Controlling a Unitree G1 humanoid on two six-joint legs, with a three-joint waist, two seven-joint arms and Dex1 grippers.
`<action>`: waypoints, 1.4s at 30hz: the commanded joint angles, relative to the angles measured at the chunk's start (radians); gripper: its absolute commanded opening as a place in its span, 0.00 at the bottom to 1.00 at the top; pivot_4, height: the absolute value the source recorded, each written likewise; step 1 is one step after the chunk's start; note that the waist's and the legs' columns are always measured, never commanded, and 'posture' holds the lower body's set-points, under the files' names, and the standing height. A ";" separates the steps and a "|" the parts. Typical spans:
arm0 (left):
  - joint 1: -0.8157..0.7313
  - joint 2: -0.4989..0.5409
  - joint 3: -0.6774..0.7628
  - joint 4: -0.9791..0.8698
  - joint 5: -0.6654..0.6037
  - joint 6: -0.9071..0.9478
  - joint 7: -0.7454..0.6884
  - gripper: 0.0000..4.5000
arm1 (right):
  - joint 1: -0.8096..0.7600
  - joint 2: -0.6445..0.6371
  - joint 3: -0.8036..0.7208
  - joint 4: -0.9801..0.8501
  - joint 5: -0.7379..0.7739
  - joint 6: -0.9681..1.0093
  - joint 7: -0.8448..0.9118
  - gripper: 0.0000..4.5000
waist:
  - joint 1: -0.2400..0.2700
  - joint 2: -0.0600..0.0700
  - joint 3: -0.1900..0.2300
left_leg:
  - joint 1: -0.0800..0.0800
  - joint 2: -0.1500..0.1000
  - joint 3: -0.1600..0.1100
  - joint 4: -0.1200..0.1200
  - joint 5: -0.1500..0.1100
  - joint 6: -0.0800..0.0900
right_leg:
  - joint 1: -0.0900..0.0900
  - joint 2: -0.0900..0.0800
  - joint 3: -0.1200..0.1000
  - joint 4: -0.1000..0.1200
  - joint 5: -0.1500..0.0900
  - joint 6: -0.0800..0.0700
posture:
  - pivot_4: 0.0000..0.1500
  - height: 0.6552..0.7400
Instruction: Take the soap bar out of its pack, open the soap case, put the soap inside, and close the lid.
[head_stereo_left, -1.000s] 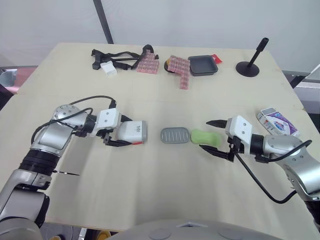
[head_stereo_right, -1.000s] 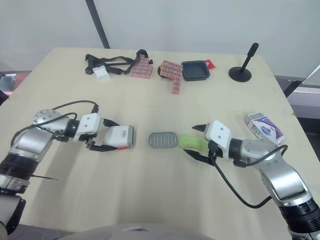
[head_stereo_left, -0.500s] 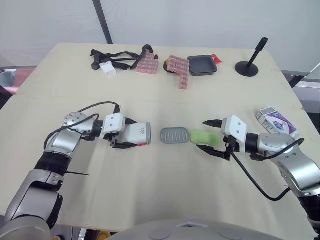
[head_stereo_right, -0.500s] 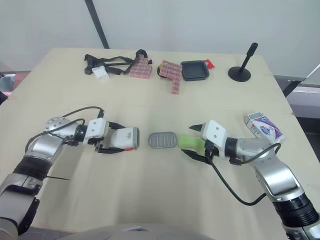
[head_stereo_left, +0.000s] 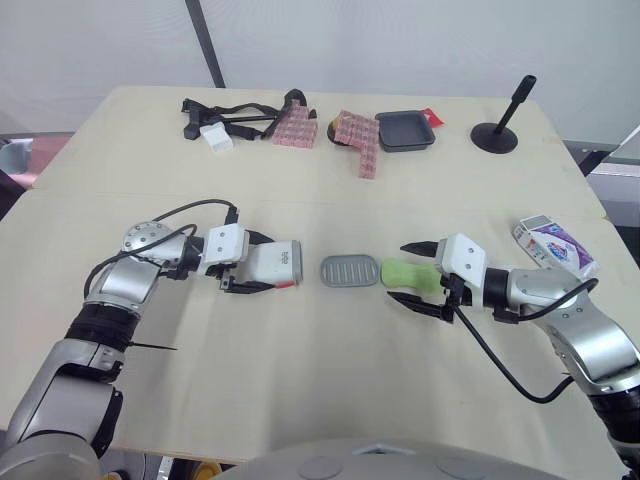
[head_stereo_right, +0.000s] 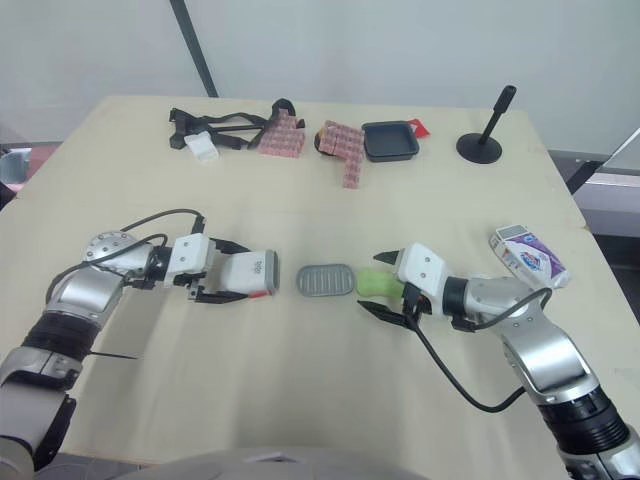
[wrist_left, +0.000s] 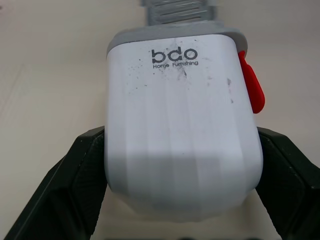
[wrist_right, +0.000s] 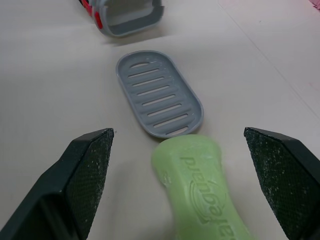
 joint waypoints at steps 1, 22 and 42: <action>0.011 0.005 0.007 -0.042 0.020 0.027 0.038 0.89 | -0.018 0.000 -0.009 -0.011 -0.005 -0.009 -0.002 1.00 | -0.001 0.000 0.000 | 0.000 0.000 0.000 0.000 0.000 0.000 | 0.000 0.000 0.000 0.000 0.000 0.000 | 1.00 1.00; 0.005 0.035 0.012 -0.073 -0.026 0.126 -0.060 0.77 | -0.014 0.009 -0.008 -0.013 -0.015 -0.009 -0.007 1.00 | 0.001 0.000 0.000 | 0.000 0.000 0.000 0.000 0.000 0.000 | 0.000 0.000 0.000 0.000 0.000 0.000 | 1.00 1.00; -0.024 0.071 0.020 -0.077 -0.021 0.125 -0.102 1.00 | -0.010 0.017 -0.008 -0.011 -0.025 -0.009 -0.012 1.00 | -0.001 0.000 0.000 | 0.000 0.000 0.000 0.000 0.000 0.000 | 0.000 0.000 0.000 0.000 0.000 0.000 | 1.00 1.00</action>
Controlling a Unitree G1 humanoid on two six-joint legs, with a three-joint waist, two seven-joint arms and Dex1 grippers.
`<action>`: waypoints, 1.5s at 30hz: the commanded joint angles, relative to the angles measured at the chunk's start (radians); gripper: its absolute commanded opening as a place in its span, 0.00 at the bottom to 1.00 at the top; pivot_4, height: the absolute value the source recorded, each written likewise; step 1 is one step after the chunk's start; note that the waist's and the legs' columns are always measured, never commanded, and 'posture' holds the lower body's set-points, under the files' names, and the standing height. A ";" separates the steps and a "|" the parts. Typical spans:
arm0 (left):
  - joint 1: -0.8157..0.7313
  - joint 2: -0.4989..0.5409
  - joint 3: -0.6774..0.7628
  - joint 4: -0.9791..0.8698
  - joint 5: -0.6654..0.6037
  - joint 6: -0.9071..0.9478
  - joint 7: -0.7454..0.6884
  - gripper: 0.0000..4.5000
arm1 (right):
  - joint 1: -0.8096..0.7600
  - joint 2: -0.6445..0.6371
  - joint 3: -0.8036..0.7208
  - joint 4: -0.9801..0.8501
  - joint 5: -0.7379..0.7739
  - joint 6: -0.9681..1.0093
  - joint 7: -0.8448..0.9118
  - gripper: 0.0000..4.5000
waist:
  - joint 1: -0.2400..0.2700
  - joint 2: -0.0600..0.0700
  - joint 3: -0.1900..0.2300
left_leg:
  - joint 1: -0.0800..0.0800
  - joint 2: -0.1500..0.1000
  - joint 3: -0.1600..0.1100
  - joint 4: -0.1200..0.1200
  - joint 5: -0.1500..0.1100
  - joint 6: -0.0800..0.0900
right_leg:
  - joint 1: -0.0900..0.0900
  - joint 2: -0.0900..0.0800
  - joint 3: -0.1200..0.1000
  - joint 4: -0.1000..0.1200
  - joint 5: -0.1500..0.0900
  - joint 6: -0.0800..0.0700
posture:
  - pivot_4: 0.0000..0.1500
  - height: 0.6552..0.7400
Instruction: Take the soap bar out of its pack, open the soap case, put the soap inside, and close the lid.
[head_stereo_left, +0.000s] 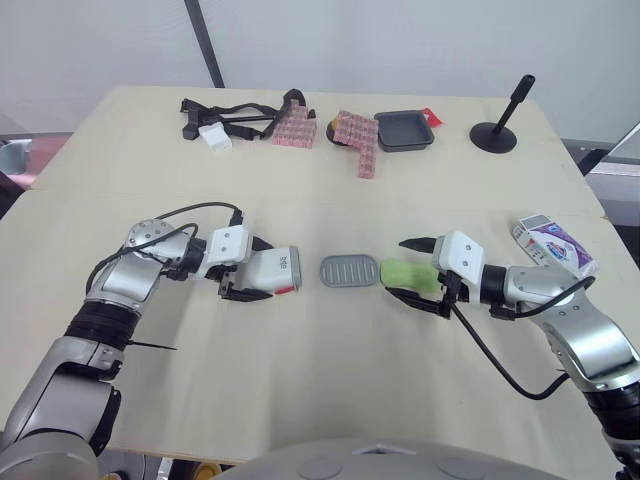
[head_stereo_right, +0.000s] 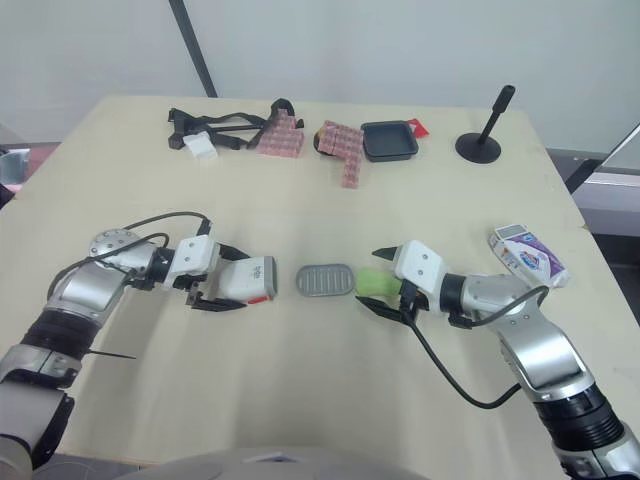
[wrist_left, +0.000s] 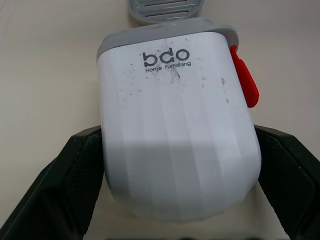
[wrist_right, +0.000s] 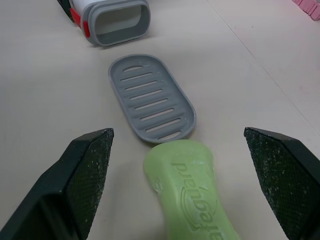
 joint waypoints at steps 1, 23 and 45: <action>-0.006 0.052 0.042 -0.052 -0.025 0.007 -0.016 1.00 | 0.002 -0.001 -0.010 -0.014 0.002 -0.008 -0.003 1.00 | 0.000 0.000 0.000 | 0.000 0.000 0.000 0.000 0.000 0.000 | 0.000 0.000 0.000 0.000 0.000 0.000 | 1.00 1.00; 0.007 0.060 0.185 -0.302 -0.295 0.262 0.008 1.00 | -0.076 -0.157 -0.010 -0.155 0.004 0.275 0.006 1.00 | 0.000 0.000 0.000 | 0.000 0.000 0.000 -0.001 0.000 -0.001 | 0.000 0.001 0.001 -0.001 0.000 0.000 | 1.00 1.00; 0.123 0.057 0.191 -0.353 -0.284 0.222 0.044 1.00 | -0.336 -0.221 0.301 -0.031 -0.166 0.390 0.093 1.00 | 0.006 0.000 0.000 | 0.000 0.000 0.000 -0.001 0.001 -0.001 | 0.000 0.001 0.000 0.002 0.000 0.000 | 1.00 1.00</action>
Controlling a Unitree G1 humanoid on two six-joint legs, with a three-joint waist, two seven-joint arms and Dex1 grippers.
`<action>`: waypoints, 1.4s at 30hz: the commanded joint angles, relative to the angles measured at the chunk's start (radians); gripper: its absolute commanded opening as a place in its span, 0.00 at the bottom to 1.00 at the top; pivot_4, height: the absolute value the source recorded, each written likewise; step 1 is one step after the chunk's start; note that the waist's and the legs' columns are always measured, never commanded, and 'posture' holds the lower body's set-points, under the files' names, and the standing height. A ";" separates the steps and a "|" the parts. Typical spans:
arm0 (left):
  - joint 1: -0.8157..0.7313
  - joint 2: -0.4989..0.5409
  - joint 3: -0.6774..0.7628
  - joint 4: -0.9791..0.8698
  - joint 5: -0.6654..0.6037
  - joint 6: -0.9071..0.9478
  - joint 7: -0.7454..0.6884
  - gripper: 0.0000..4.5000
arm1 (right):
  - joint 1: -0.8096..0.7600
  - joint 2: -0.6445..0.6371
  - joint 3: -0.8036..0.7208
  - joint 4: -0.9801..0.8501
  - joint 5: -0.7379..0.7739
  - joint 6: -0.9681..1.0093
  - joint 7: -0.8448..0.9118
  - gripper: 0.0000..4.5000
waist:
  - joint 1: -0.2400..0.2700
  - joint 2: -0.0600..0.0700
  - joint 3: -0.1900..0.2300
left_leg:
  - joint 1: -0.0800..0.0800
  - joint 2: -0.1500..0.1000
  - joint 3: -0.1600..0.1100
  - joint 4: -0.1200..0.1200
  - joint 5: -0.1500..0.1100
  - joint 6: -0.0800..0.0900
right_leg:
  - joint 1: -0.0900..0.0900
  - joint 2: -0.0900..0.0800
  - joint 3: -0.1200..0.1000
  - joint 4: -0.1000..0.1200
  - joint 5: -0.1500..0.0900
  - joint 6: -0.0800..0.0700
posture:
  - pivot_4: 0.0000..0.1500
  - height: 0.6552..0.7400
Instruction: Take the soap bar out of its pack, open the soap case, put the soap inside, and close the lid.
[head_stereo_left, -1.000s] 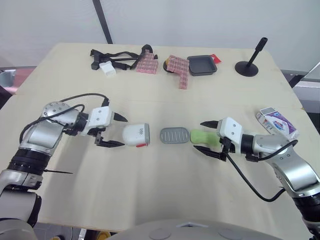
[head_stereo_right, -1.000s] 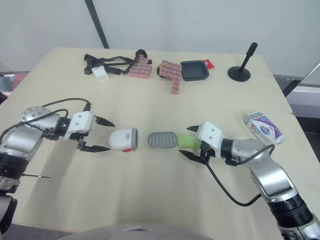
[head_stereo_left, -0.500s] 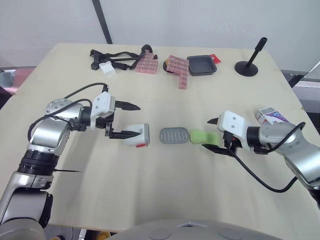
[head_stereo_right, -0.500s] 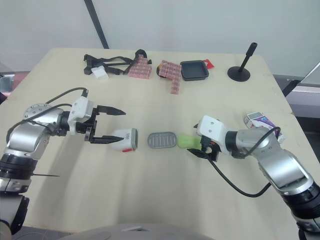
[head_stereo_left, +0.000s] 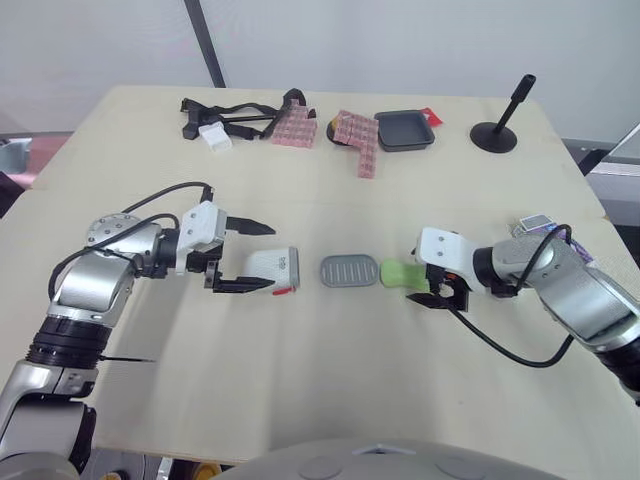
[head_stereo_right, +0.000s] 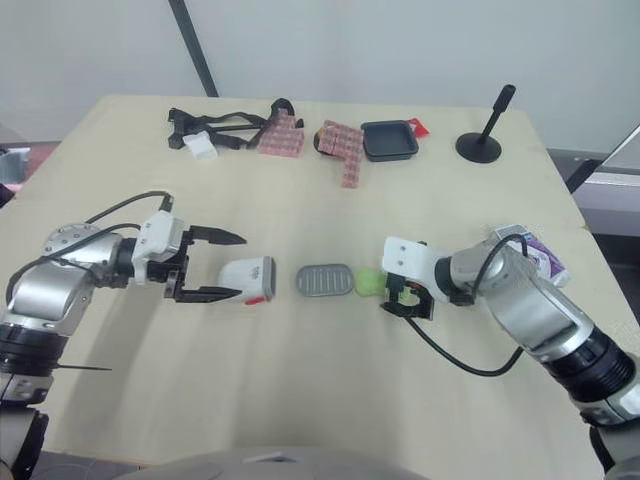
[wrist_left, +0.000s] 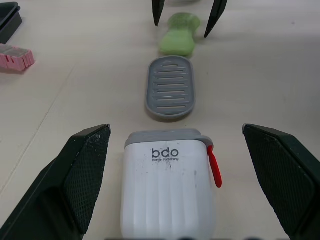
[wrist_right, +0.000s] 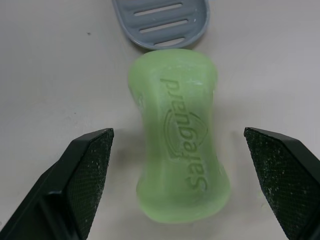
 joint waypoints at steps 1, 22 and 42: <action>0.010 0.007 0.020 -0.039 -0.011 0.006 0.011 1.00 | -0.042 0.009 0.020 0.013 -0.027 0.012 0.020 1.00 | 0.001 0.000 0.000 | 0.000 0.000 0.000 0.000 0.000 0.000 | 0.000 0.000 0.000 0.000 0.000 0.000 | 1.00 1.00; 0.032 0.026 0.017 -0.018 0.016 -0.039 0.010 1.00 | -0.120 0.040 0.102 0.118 -0.116 -0.012 0.096 0.52 | -0.003 0.000 0.000 | 0.001 0.000 0.001 0.001 0.001 -0.001 | 0.000 0.000 0.001 0.001 0.000 0.000 | 1.00 1.00; 0.039 0.029 0.020 0.019 0.043 -0.084 0.011 1.00 | -0.139 0.030 -0.012 0.001 -0.024 0.028 0.128 0.52 | -0.001 0.000 0.000 | 0.000 0.001 0.001 0.001 0.001 -0.001 | -0.002 0.001 0.001 0.004 0.000 -0.001 | 1.00 1.00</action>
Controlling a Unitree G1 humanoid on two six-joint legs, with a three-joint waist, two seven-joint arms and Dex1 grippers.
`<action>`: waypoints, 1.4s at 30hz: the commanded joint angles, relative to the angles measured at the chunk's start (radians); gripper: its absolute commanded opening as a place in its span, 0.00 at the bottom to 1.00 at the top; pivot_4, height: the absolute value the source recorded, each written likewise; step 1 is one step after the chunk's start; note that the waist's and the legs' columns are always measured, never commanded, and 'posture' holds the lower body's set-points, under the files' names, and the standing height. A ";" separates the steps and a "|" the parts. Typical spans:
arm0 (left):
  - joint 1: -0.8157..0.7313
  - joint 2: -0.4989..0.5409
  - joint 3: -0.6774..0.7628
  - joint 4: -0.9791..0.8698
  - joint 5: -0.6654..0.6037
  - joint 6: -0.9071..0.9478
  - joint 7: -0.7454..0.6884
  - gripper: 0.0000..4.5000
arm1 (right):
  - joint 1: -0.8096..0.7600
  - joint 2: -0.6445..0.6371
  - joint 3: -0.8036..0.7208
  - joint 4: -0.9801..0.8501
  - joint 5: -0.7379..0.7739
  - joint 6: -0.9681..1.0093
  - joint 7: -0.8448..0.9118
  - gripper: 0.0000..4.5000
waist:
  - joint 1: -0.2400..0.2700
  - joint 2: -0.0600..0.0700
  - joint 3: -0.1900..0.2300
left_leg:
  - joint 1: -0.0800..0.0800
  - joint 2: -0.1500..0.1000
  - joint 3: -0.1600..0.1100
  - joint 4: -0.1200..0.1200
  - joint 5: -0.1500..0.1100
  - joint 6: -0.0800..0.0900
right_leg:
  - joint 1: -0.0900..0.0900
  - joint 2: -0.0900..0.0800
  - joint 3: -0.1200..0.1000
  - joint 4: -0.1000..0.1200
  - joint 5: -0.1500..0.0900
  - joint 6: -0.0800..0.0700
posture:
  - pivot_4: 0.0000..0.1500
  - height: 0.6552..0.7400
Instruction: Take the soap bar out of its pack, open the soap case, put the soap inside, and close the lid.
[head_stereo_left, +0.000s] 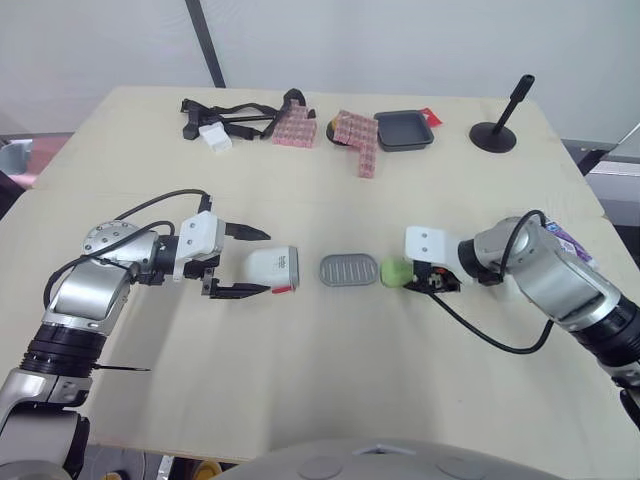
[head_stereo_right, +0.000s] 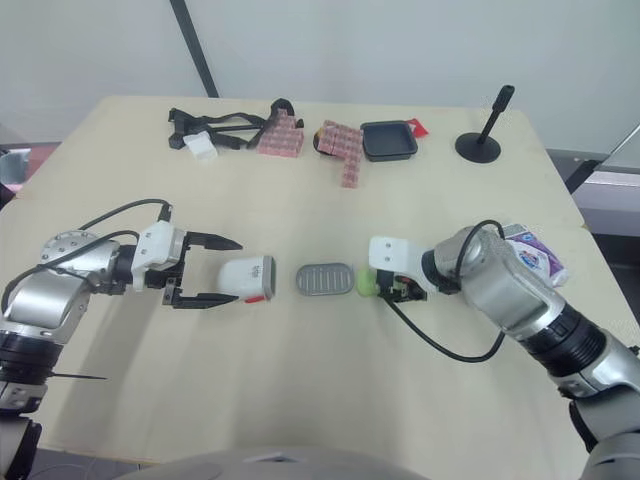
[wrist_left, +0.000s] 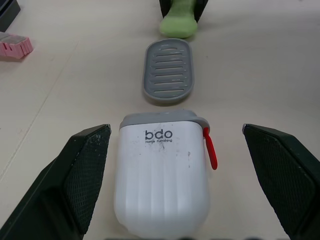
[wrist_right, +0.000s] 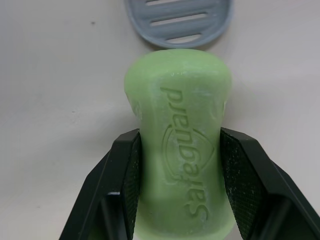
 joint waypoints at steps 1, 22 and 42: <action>0.003 0.013 0.022 0.004 0.001 -0.017 0.002 1.00 | -0.028 -0.009 -0.081 -0.075 0.045 0.015 0.019 0.52 | -0.001 0.000 0.000 | 0.000 0.000 0.000 0.000 0.000 0.000 | 0.000 0.000 0.000 0.000 0.000 0.000 | 1.00 1.00; 0.059 0.105 0.090 0.122 0.033 -0.078 0.017 1.00 | -0.195 0.279 0.076 0.098 0.006 -0.115 0.013 0.52 | 0.001 0.000 0.000 | -0.001 0.000 0.000 0.000 0.000 -0.001 | -0.002 0.000 -0.001 0.001 0.000 0.000 | 1.00 1.00; 0.077 0.106 0.089 0.102 0.039 -0.103 0.041 1.00 | -0.206 0.335 0.108 0.206 -0.032 -0.202 0.080 0.94 | -0.002 0.000 0.000 | -0.001 0.001 0.000 0.000 0.000 -0.001 | -0.002 0.001 -0.001 0.002 0.000 -0.001 | 1.00 1.00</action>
